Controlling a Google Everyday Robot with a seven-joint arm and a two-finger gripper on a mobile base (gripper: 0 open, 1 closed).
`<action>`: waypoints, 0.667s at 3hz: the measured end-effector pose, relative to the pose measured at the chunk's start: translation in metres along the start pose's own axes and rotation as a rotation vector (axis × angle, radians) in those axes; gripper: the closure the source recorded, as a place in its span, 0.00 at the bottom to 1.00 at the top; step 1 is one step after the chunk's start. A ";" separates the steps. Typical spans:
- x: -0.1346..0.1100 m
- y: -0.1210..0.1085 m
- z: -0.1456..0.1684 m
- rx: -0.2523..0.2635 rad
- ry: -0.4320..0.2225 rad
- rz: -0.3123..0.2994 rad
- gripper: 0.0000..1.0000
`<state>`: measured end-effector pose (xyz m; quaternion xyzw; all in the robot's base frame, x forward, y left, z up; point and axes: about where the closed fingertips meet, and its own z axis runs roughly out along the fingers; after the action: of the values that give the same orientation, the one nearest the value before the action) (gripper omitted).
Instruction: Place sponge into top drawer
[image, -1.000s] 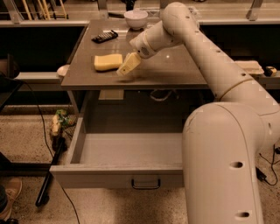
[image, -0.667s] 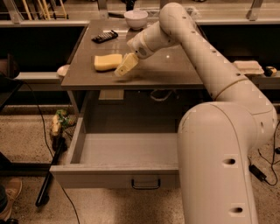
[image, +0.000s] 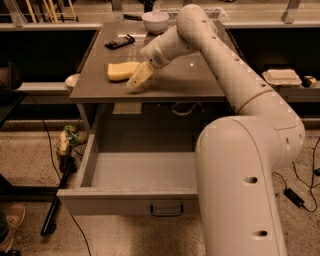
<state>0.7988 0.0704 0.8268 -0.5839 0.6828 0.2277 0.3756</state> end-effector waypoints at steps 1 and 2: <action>0.000 0.000 0.000 0.000 0.000 0.000 0.18; -0.003 0.001 -0.001 -0.004 -0.016 -0.007 0.41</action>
Offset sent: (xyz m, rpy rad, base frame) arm -0.0028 -0.0047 0.0148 0.0332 -0.0241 0.0126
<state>0.7974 0.0718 0.8301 -0.5852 0.6774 0.2324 0.3804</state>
